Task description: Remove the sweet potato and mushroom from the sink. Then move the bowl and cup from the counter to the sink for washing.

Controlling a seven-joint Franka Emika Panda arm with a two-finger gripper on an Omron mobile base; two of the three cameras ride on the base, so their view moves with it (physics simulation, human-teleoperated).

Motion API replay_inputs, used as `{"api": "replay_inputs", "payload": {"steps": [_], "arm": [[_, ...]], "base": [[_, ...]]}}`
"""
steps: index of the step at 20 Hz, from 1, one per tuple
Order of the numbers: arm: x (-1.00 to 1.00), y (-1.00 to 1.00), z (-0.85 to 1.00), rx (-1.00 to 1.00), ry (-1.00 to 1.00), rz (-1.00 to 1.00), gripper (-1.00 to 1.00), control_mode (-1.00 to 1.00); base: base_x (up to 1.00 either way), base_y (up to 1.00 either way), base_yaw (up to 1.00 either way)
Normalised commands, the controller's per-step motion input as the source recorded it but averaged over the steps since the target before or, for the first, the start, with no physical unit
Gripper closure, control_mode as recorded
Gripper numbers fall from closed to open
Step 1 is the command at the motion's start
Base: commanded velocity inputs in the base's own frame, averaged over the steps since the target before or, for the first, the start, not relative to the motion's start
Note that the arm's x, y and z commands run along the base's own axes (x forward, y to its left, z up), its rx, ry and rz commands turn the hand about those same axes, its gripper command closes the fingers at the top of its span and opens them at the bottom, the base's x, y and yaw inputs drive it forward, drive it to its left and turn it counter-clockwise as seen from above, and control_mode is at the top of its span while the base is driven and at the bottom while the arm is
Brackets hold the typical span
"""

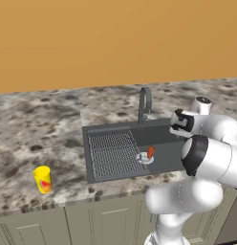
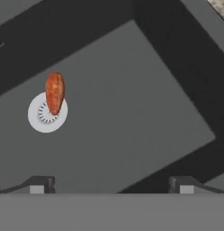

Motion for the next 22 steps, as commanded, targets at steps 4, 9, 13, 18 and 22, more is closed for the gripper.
{"api": "replay_inputs", "payload": {"steps": [4, 9, 13, 18, 22], "arm": [[0.11, 0.16, -0.17, 0.09, -0.01, 0.0, -1.0, -1.0], [0.18, 0.22, -0.17, 0.06, 0.0, 0.0, -1.0, -1.0], [0.2, 0.23, -0.19, 0.01, 0.0, 0.0, -1.0, -1.0], [0.21, 0.18, -0.23, 0.0, 0.0, 0.0, -1.0, -1.0], [0.21, 0.14, -0.24, 0.0, 0.0, 0.0, -1.0, -1.0]], "base": [[0.0, 0.0, 0.0], [0.0, 0.0, 0.0], [0.0, 0.0, 0.0], [0.0, 0.0, 0.0], [0.0, 0.0, 0.0]]}}
